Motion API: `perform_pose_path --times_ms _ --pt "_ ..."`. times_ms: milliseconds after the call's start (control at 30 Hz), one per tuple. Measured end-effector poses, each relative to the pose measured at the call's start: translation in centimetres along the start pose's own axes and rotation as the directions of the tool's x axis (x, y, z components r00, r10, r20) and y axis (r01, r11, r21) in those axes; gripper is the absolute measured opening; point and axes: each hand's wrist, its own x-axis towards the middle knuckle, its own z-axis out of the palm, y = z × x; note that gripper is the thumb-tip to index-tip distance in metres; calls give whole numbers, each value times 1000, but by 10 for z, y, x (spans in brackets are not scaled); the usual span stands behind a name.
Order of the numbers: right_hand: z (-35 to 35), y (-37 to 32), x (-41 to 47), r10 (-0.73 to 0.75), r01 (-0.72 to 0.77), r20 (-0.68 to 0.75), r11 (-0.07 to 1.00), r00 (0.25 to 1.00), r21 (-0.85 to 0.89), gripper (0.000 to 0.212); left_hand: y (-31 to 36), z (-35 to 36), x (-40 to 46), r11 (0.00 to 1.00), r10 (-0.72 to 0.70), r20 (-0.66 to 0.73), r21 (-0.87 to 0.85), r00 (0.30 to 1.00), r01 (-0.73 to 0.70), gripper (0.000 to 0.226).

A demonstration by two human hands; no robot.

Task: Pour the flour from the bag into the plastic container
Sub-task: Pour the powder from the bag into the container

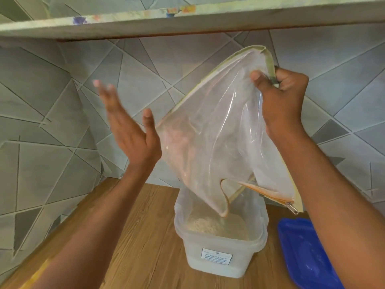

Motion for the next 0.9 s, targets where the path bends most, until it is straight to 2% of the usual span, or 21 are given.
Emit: perform_pose_path --times_ms 33,67,100,167,200,267,300,400,433,500,600,667,733,767,800,867,900 --pt "-1 1 0 -3 3 0 1000 1000 1 18 1 0 2 1000 12 -90 14 996 -10 84" --pt "-1 2 -1 -4 4 0 1000 1000 1 20 -1 2 3 999 28 -54 29 998 -26 85" --pt "-1 1 -1 -1 1 0 1000 1000 -3 22 -1 3 -1 999 34 80 36 996 -37 84" --pt "-1 0 -1 2 -2 4 1000 1000 -16 21 -4 3 -14 1000 -21 409 10 912 19 81" --pt "-2 0 -1 4 -4 8 1000 1000 -20 20 -6 3 -20 999 -34 435 -18 900 46 77" --pt "-2 -1 -4 17 -17 18 1000 1000 -13 22 -6 1 -22 995 -88 258 -17 962 96 65" --pt "-3 -1 -4 25 -24 21 1000 999 -8 23 -4 1 -19 990 -134 206 -9 969 139 63" --pt "-2 0 -5 37 -37 18 999 999 -9 26 1 3 -13 977 -175 316 -65 933 205 67" --pt "-1 -1 -5 36 -36 22 999 999 -2 27 0 3 -13 975 -184 275 -67 944 210 62" --pt "-1 -2 -6 32 -32 22 999 999 10 26 -1 1 -12 979 -171 111 -94 979 181 58" --pt "0 -4 -10 28 -28 26 1000 999 10 27 2 -1 -6 987 -130 -56 -103 990 124 72" --pt "1 -6 -11 32 -32 26 999 999 13 28 -1 -3 -7 995 -90 -8 -42 996 90 75" --pt "1 -8 -11 37 -37 20 999 999 15 28 -6 -3 -15 995 -92 267 -9 959 97 73" --pt "2 -8 -11 36 -36 21 999 999 17 28 -6 -4 -19 994 -80 347 -39 934 100 76" --pt "3 -7 -12 34 -34 25 999 999 17 28 -7 -5 -20 994 -67 330 -63 942 93 77" --pt "4 -7 -13 31 -31 29 1000 999 3 24 -4 -6 -14 996 -64 76 -51 995 68 76" --pt "5 -6 -13 32 -32 24 999 999 -4 22 -1 -7 -8 997 -74 -32 -42 997 72 77"
